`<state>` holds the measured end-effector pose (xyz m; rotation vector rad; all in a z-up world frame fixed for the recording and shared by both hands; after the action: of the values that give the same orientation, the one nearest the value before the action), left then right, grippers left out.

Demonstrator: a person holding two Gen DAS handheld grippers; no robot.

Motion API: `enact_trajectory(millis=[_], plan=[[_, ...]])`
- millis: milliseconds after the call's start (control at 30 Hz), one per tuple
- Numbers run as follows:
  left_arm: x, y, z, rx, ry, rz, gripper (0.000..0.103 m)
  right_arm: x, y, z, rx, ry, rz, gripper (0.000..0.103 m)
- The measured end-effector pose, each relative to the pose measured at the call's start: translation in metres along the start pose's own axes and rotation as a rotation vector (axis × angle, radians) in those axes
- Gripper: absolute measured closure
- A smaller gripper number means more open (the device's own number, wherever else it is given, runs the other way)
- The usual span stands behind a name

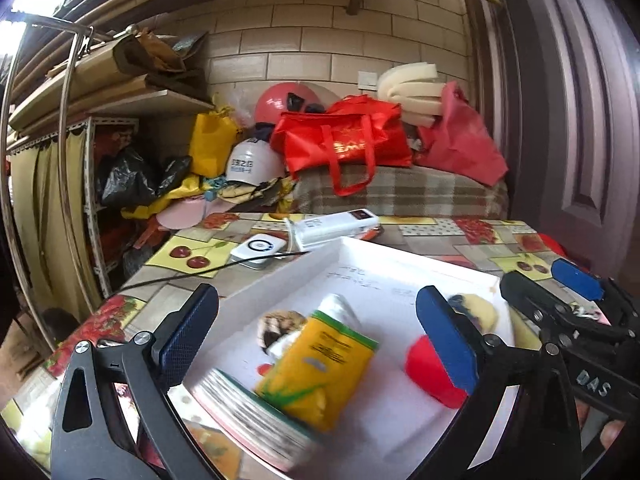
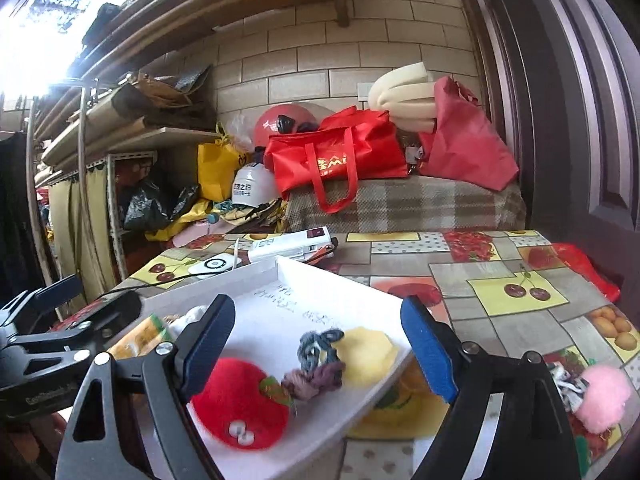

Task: Organize soft objects
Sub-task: 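Move the open left gripper toward the white foam block beside the box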

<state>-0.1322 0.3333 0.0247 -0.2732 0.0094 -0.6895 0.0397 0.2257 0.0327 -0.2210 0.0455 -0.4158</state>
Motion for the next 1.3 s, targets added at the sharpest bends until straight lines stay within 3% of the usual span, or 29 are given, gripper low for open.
enact_trajectory(millis=[133, 300, 367, 467, 767, 933, 1100, 1300], plan=[[0.019, -0.008, -0.004, -0.021, -0.010, -0.056, 0.003, 0.009, -0.031, -0.002, 0.041, -0.014, 0.011, 0.018], [0.043, -0.022, -0.008, -0.028, -0.041, -0.116, 0.003, 0.037, -0.080, 0.003, 0.153, -0.055, -0.057, 0.018], [0.049, -0.025, -0.011, -0.044, -0.051, -0.127, 0.003, 0.052, -0.094, 0.003, 0.177, -0.053, -0.124, 0.018], [0.063, -0.026, -0.013, -0.058, -0.029, -0.155, 0.003, 0.086, -0.109, 0.001, 0.170, -0.010, -0.297, 0.017], [0.093, -0.033, -0.017, -0.048, 0.076, -0.183, 0.003, 0.172, -0.127, -0.003, 0.167, 0.125, -0.450, 0.017], [0.118, -0.036, -0.023, -0.079, 0.088, -0.255, 0.003, 0.206, -0.141, -0.010, 0.172, 0.236, -0.455, 0.017], [0.147, -0.042, -0.026, -0.078, 0.128, -0.309, 0.003, 0.230, -0.155, -0.015, 0.169, 0.253, -0.502, 0.017], [0.163, -0.042, -0.030, -0.095, 0.211, -0.297, 0.003, 0.248, -0.160, -0.029, 0.136, 0.365, -0.476, 0.017]])
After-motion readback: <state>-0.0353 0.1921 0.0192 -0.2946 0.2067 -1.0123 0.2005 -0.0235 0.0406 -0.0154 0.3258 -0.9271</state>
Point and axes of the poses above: each gripper's, at about its wrist camera, not at the fingertips, and y roughly the way its jaws point, x to its right, z to its top, the point moved 8 cm from there along y, roughly the way its jaws point, and after that the axes turned 1 degree about x, right-handed, at the moved point
